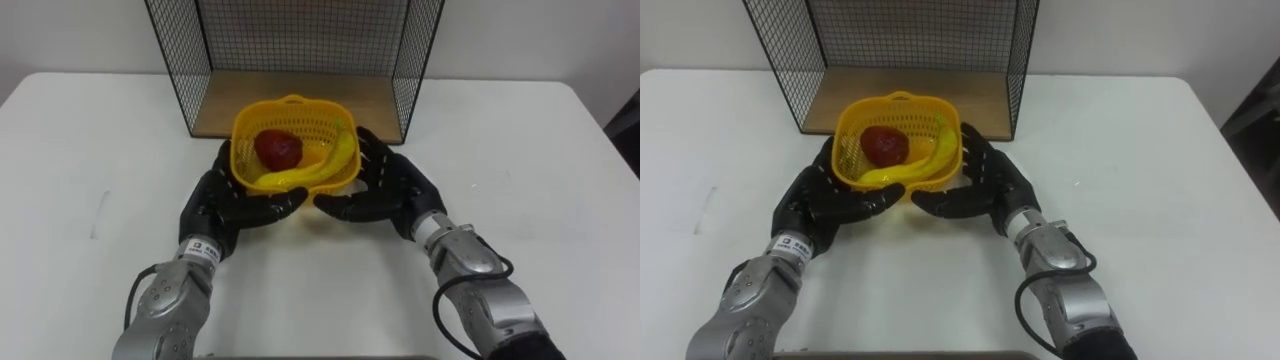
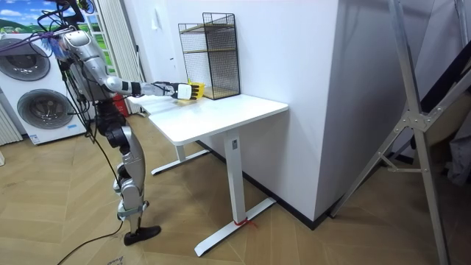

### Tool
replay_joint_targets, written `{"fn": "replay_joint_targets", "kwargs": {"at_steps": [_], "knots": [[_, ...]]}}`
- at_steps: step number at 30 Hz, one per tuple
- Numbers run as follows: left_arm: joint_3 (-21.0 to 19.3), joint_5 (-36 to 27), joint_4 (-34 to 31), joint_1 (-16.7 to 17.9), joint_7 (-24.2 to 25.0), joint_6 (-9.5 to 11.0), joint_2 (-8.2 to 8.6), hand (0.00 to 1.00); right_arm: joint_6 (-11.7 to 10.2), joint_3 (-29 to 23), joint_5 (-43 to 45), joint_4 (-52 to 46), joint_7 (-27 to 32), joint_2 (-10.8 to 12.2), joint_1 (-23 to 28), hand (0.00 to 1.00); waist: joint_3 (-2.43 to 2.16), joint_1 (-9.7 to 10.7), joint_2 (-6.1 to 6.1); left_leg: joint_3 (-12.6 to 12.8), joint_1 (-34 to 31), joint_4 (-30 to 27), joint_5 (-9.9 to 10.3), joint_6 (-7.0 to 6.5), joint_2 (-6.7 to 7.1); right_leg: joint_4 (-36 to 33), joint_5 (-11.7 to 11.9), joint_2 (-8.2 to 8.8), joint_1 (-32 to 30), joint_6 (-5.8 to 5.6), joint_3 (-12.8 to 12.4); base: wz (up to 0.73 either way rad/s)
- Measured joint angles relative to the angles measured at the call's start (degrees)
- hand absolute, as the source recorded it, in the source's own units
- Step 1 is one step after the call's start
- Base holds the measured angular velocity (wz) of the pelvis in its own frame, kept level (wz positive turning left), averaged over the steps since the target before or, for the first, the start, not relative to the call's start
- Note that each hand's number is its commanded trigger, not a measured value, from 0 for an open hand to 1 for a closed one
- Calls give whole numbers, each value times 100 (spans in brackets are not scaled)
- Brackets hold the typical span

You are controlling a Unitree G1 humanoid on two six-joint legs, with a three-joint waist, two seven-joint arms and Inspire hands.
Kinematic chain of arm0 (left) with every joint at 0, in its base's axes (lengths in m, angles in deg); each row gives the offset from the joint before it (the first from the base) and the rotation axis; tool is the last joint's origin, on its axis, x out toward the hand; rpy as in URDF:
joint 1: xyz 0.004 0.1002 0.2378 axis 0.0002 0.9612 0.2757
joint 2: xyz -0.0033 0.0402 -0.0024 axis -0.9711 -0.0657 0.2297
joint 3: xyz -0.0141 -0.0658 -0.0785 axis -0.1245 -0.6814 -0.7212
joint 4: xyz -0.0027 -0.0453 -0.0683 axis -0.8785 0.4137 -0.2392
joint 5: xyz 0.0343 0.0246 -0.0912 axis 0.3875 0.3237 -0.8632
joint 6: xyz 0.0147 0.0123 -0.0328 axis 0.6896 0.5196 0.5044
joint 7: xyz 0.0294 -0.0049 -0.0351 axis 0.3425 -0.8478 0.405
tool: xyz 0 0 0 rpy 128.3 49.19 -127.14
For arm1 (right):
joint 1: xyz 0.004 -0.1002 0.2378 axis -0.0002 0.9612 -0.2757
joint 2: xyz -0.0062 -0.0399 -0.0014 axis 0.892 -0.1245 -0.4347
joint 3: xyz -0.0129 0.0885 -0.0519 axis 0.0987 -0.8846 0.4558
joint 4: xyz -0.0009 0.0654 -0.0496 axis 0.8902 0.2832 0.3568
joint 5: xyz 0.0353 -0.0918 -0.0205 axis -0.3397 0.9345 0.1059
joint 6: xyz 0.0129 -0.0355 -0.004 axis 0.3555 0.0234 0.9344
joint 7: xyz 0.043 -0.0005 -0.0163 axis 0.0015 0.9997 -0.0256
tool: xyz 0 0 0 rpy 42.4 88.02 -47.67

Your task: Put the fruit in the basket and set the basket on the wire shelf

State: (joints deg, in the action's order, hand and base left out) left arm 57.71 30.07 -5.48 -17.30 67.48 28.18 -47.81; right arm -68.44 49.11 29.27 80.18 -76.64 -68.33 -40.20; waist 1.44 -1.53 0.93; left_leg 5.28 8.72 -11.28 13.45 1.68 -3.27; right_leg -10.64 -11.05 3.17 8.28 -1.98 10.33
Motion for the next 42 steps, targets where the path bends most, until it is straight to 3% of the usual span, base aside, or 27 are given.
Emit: {"fn": "replay_joint_targets", "kwargs": {"at_steps": [9, 19, 32, 42], "knots": [[82, 0, 0, -1, 0, -10, 9, 0, 3, 16, -2, 5, 56, 24, 0, 0, 1, 8, 1, -60, 13, 0, 0, 0, 2, -1, 0, -1, 13, 0, -1, 0], [92, 10, 0, -54, 0, -16, 108, 0, 7, 12, 10, -4, 154, 54, -1, 0, 0, 6, 6, 61, -15, -3, 0, 0, 1, -13, 0, 1, -47, 0, -43, -3], [102, 20, -15, -157, 1, -18, 125, 0, 14, -16, 632, -453, 337, 91, -2, 0, -23, 104, -26, 100, -25, -3, 0, 0, 2, -22, 1, -3, -106, 1, -148, -2], [81, 233, -541, -349, 0, -14, 124, 0, 13, -93, 626, -947, 548, 90, -3, 0, -37, 136, -29, 60, 258, 60, 0, 0, -5, -4, 1, -35, 81, 1, -285, -8]]}}
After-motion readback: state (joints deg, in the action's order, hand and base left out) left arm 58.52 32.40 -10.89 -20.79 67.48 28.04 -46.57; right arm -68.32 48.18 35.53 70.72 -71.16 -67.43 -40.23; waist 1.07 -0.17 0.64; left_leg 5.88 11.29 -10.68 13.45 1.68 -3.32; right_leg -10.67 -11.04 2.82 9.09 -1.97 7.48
